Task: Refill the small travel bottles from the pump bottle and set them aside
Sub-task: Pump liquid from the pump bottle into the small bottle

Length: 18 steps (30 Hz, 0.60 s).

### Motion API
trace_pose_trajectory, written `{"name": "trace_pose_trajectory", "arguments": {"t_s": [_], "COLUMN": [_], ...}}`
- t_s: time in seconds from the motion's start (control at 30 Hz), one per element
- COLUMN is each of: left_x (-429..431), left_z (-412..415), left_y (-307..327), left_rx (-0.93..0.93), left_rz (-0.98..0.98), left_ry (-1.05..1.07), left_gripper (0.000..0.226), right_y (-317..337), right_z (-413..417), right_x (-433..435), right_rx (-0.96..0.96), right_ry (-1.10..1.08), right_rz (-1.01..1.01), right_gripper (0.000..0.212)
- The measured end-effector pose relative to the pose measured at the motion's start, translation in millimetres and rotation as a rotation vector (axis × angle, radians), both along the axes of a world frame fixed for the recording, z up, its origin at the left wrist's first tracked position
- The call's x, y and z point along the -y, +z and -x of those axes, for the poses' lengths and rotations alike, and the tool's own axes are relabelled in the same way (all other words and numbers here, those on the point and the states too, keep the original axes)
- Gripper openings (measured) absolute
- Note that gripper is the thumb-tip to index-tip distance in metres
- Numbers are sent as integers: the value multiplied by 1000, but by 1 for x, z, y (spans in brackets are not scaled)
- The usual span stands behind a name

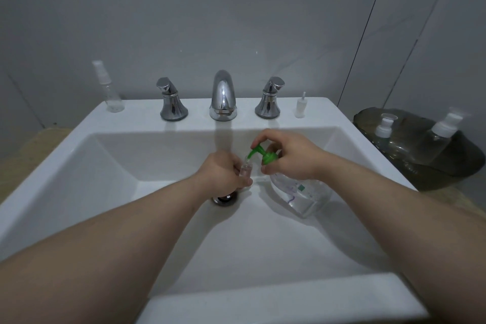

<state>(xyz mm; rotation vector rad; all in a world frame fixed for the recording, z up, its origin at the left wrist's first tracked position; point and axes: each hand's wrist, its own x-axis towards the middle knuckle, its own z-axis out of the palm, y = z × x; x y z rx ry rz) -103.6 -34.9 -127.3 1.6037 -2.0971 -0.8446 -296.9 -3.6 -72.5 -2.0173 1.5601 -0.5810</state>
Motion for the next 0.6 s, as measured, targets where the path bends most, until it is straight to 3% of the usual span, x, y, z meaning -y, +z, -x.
{"name": "trace_pose_trajectory", "arguments": {"t_s": [0.6], "left_x": [-2], "left_z": [1], "left_y": [0], "left_rx": [-19], "left_rz": [-48], "left_ry": [-20], "left_gripper": [24], "right_y": [2], "right_z": [-1], "right_x": [-3], "right_rx": [15], "right_ry": [-13], "right_rz": [-21], "right_gripper": [42]}}
